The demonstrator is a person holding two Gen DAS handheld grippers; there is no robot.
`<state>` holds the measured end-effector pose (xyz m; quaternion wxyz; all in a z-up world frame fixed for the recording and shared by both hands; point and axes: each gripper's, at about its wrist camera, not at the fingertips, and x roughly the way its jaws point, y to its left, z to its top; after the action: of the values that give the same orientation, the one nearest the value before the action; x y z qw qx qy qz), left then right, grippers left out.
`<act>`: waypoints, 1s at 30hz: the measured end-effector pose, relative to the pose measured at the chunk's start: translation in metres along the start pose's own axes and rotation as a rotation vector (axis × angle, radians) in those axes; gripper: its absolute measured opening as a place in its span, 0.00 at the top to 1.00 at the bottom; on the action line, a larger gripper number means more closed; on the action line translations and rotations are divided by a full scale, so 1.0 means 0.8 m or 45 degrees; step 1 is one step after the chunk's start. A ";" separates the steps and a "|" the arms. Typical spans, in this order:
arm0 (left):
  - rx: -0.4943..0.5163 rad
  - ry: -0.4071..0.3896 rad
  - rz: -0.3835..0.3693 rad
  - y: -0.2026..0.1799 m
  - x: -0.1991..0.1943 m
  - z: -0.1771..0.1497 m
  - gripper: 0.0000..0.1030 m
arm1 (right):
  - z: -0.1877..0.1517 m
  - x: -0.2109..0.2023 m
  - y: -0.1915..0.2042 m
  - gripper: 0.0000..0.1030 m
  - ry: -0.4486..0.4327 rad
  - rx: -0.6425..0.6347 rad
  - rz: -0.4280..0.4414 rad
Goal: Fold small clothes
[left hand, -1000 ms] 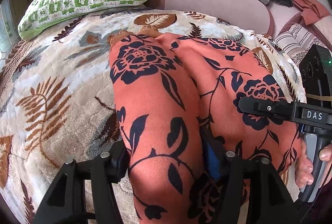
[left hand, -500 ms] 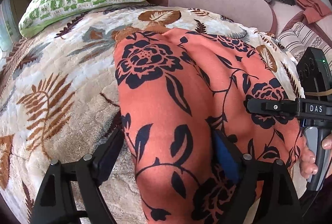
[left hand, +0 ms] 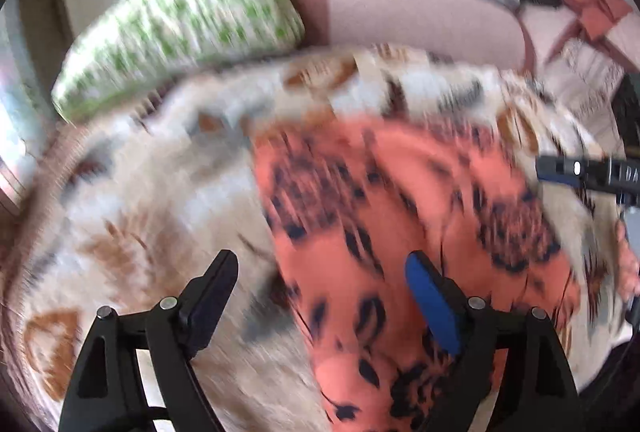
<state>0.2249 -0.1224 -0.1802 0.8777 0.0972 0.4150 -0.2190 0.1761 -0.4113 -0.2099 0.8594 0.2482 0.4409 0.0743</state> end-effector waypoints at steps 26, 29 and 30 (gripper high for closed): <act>-0.082 0.063 0.246 -0.011 0.109 0.036 0.13 | 0.015 0.068 0.013 0.66 0.011 -0.059 -0.021; -0.091 -0.001 0.303 -0.013 0.085 0.028 0.13 | 0.000 0.038 0.020 0.63 -0.024 -0.049 0.046; -0.097 -0.011 0.313 -0.014 0.075 0.024 0.14 | -0.008 0.021 0.030 0.63 -0.041 -0.068 0.060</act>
<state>0.2665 -0.1575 -0.2144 0.9027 0.1130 0.4042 -0.0944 0.1830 -0.3825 -0.2137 0.8707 0.2367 0.4188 0.1022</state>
